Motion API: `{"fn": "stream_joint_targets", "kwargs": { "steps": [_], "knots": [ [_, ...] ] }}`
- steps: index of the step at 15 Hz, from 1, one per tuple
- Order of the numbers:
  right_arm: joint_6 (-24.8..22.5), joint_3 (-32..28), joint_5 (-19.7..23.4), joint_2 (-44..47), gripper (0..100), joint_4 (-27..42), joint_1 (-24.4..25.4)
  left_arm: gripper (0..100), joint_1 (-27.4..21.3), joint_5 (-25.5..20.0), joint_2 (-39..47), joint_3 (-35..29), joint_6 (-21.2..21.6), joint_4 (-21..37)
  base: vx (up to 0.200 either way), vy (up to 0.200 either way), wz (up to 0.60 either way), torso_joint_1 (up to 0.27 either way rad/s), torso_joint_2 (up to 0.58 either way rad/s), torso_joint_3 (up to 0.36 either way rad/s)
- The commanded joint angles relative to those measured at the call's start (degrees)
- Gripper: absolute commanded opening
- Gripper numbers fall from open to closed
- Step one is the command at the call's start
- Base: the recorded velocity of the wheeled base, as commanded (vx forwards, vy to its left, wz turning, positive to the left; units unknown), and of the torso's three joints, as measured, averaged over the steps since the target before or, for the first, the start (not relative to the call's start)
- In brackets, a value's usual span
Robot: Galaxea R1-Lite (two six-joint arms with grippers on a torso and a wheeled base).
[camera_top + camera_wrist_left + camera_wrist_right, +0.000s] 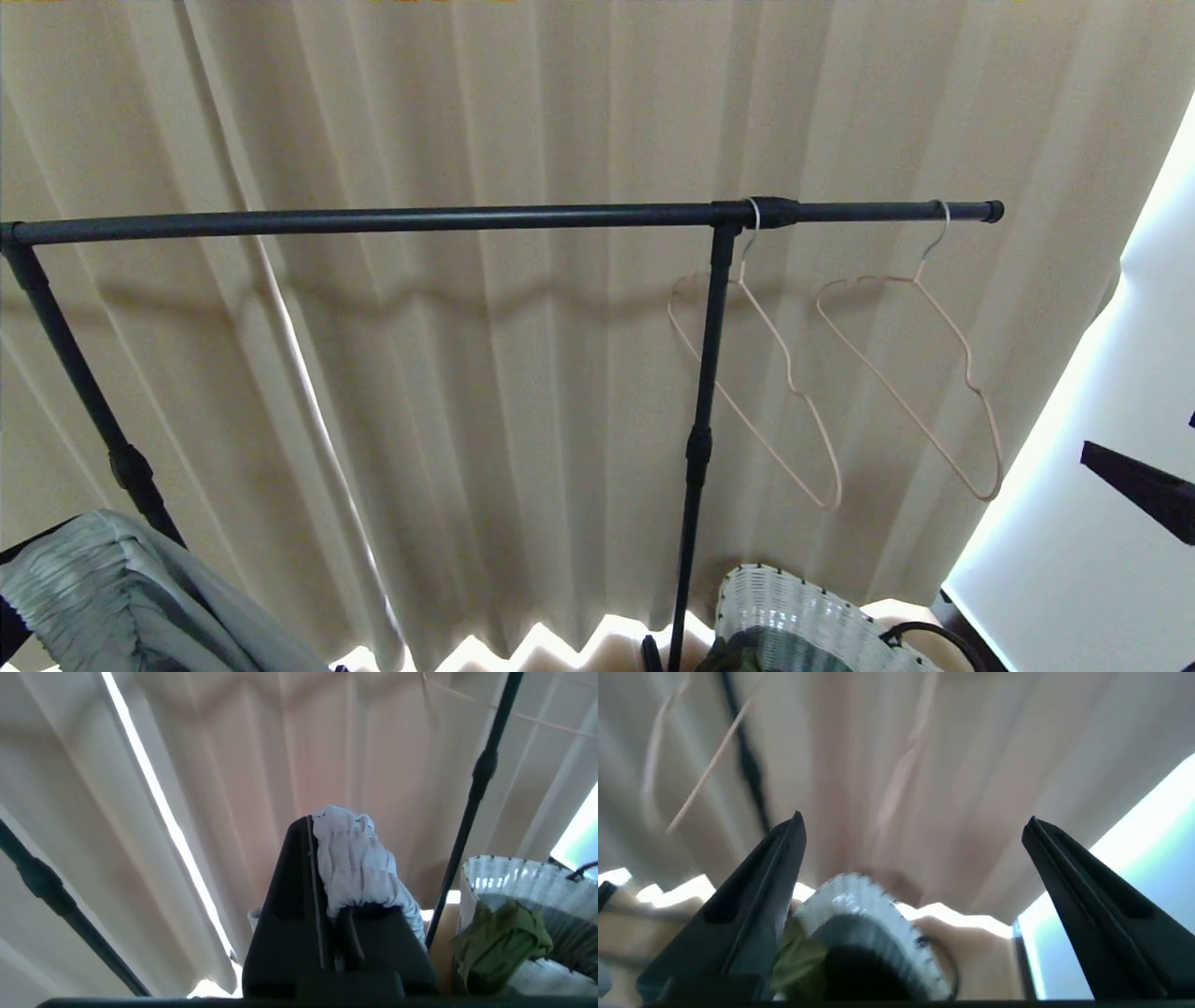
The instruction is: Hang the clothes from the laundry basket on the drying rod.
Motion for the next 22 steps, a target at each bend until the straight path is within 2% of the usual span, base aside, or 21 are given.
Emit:
{"fn": "stream_joint_targets", "kwargs": {
  "steps": [1, 4, 6, 8, 12, 14, 21, 22],
  "knots": [
    [0.0, -8.1, -6.1, 13.3, 100, 0.8, 1.1, 0, 0.0, 0.0, 0.9, 0.4, 0.0, -0.1, 0.0, 0.0, 0.0, 0.0, 0.0, 0.0],
    [0.0, -14.6, -11.4, 22.9, 100, 0.8, 4.3, 0, 0.0, 0.0, 1.1, 0.4, -0.1, -0.1, 0.0, 0.0, 0.0, 0.0, 0.0, 0.0],
    [0.0, -18.4, -12.5, 26.6, 100, 1.3, 6.6, 0, 0.0, 0.0, 1.5, 0.4, -0.1, -0.2, 0.0, 0.0, 0.0, 0.0, 0.0, 0.0],
    [0.8, -23.1, -13.2, 30.3, 100, 5.2, 8.1, 0, 0.0, 0.0, 1.7, 0.4, -0.1, -0.1, 0.0, 0.0, 0.0, 0.0, 0.0, 0.0],
    [6.9, -33.4, -14.4, 37.1, 100, 16.0, 9.9, 0, 0.0, -0.1, 1.6, 0.4, 0.1, -0.2, 0.0, 0.0, 0.0, 0.0, 0.0, 0.0],
    [7.5, -37.5, -15.5, 41.7, 100, 16.4, 9.5, 0, 0.0, -0.1, 1.6, 0.4, 0.2, -0.2, 0.0, 0.0, 0.0, 0.0, 0.0, 0.0],
    [8.8, -37.9, -15.8, 42.9, 100, 16.5, 9.6, 0, 0.0, -0.1, 1.6, 0.3, 0.2, -0.2, 0.0, 0.0, 0.0, 0.0, 0.0, 0.0],
    [8.8, -37.9, -15.8, 42.8, 0, 16.5, 9.6, 0, 0.0, -0.1, 1.5, 0.3, 0.2, -0.2, 0.0, 0.0, 0.0, 0.0, 0.0, 0.0]
  ]
}}
